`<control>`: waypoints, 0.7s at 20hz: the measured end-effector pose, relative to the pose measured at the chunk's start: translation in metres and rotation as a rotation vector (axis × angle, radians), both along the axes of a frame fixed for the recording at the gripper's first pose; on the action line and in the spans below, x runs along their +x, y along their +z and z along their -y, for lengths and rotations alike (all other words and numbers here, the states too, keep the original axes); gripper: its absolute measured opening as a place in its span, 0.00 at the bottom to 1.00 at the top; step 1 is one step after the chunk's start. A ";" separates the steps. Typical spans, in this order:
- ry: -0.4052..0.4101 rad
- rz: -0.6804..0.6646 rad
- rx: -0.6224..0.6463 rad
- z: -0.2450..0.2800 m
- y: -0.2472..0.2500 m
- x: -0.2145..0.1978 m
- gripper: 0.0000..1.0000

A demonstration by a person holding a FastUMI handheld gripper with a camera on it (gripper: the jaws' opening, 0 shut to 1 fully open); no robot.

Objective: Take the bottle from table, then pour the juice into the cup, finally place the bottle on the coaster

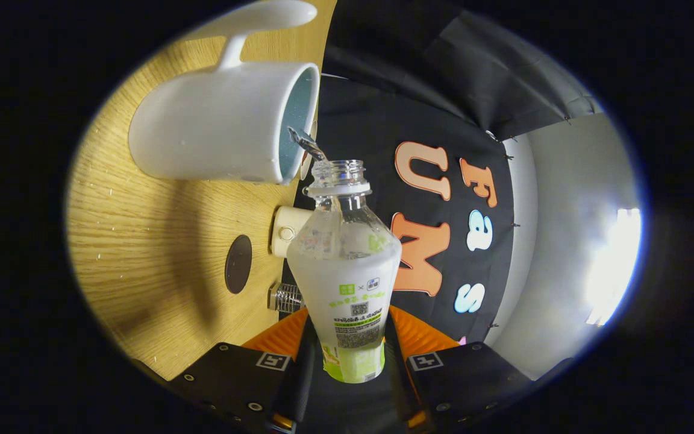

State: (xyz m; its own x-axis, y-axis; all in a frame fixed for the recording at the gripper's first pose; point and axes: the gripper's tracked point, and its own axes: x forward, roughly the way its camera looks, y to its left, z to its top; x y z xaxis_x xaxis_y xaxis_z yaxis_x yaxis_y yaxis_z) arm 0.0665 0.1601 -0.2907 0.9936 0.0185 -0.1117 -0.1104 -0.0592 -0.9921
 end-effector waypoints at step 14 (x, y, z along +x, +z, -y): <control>0.062 0.033 -0.132 0.001 0.020 0.006 0.56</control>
